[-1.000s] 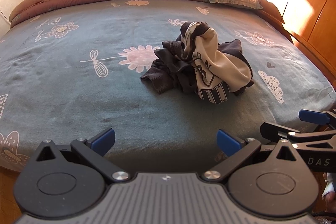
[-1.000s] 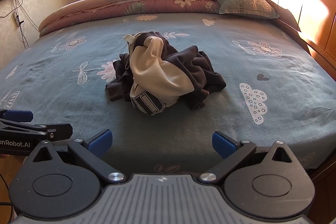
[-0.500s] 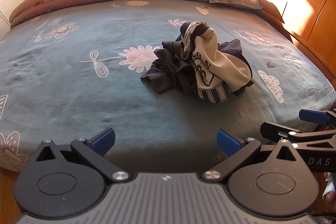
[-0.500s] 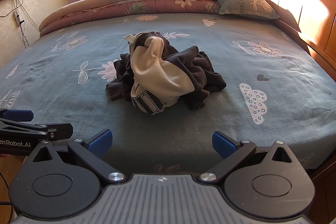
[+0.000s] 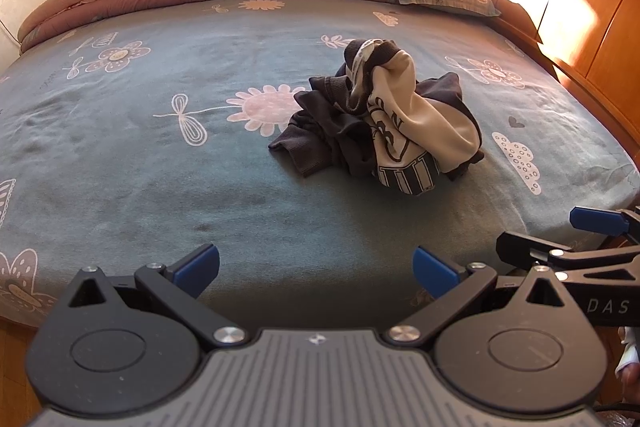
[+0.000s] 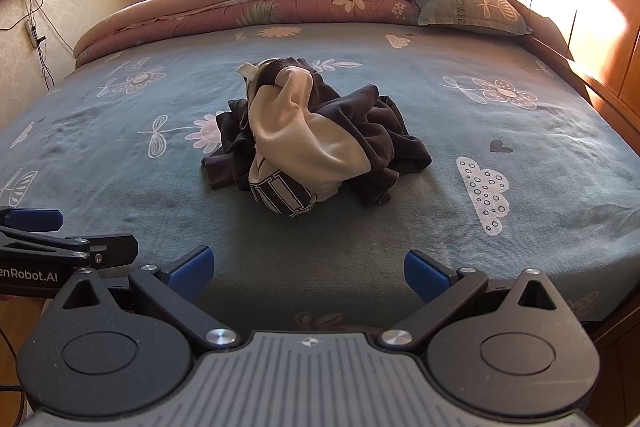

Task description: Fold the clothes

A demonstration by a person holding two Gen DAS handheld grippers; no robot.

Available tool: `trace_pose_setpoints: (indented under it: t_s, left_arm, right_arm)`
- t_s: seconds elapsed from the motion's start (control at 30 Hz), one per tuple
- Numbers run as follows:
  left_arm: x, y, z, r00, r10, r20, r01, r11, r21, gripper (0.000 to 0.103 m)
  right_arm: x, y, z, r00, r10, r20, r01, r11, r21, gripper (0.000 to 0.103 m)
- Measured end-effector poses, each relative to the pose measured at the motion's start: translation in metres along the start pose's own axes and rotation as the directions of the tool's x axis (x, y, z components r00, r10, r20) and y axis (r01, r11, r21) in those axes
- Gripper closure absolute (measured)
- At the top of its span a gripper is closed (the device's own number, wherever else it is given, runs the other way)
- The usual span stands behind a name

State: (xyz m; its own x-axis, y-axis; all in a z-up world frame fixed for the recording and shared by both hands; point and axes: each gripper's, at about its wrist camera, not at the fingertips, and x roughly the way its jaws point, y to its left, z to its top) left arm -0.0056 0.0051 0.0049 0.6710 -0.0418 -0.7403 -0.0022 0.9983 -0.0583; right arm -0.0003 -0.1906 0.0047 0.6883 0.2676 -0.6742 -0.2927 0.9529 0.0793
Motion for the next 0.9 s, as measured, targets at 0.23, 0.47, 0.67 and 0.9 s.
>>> trace_pose_setpoints:
  t_s: [0.23, 0.47, 0.67, 0.9]
  left_arm:
    - [0.000, -0.002, 0.002, 1.000, 0.003, -0.001, -0.003, 1.000, 0.007, 0.001]
    - [-0.001, -0.009, 0.012, 1.000, -0.008, 0.015, 0.008, 1.000, 0.025, 0.001]
    - [0.002, -0.015, 0.015, 1.000, -0.021, 0.017, 0.020, 0.998, 0.063, 0.001]
    - [0.011, -0.002, 0.018, 1.000, -0.026, -0.004, 0.026, 0.999, 0.045, 0.001]
  right_arm:
    - [0.002, -0.003, 0.001, 1.000, 0.008, -0.005, -0.008, 1.000, 0.005, 0.000]
    - [0.000, -0.009, 0.004, 1.000, 0.006, -0.002, -0.006, 1.000, 0.012, 0.000]
    - [0.000, -0.018, 0.008, 1.000, -0.007, -0.001, 0.007, 0.999, 0.035, 0.000]
    - [0.014, -0.013, 0.014, 0.999, -0.012, -0.041, 0.013, 1.000, 0.026, 0.000]
